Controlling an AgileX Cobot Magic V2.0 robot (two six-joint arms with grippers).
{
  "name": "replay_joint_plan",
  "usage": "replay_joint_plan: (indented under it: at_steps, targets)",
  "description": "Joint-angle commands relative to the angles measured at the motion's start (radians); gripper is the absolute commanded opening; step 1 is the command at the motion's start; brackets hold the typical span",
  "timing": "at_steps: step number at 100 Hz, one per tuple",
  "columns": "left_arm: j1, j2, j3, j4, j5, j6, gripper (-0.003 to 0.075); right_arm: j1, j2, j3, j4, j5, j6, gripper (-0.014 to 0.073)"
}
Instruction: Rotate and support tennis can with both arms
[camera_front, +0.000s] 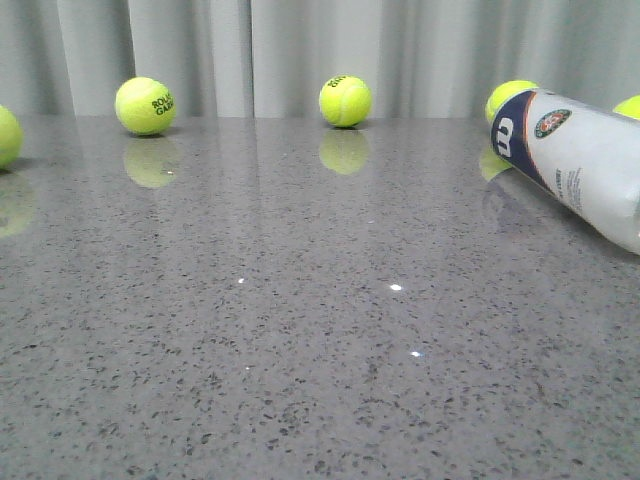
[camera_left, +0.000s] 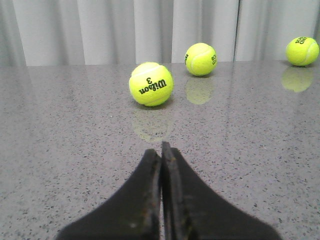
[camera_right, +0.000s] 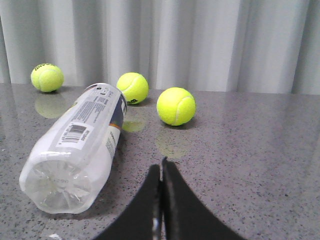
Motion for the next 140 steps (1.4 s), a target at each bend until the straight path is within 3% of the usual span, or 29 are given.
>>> replay_joint_plan:
  at_steps: [1, 95, 118, 127, 140]
  targets:
    - [0.002, -0.037, 0.044, -0.009, -0.079, -0.001, -0.0019, -0.004, -0.017, 0.004, -0.007, -0.077, 0.0, -0.0061]
    - [0.002, -0.037, 0.044, -0.009, -0.079, -0.001, -0.0019, -0.004, -0.017, -0.007, 0.004, -0.076, 0.0, -0.0061]
    - [0.002, -0.037, 0.044, -0.009, -0.079, -0.001, -0.0019, -0.004, -0.017, -0.101, 0.004, -0.049, 0.0, -0.0061]
    - [0.002, -0.037, 0.044, -0.009, -0.079, -0.001, -0.0019, -0.004, -0.004, -0.179, 0.004, 0.007, 0.0, -0.0061]
    - [0.002, -0.037, 0.044, -0.009, -0.079, -0.001, -0.0019, -0.004, 0.052, -0.304, 0.004, 0.197, 0.0, -0.0061]
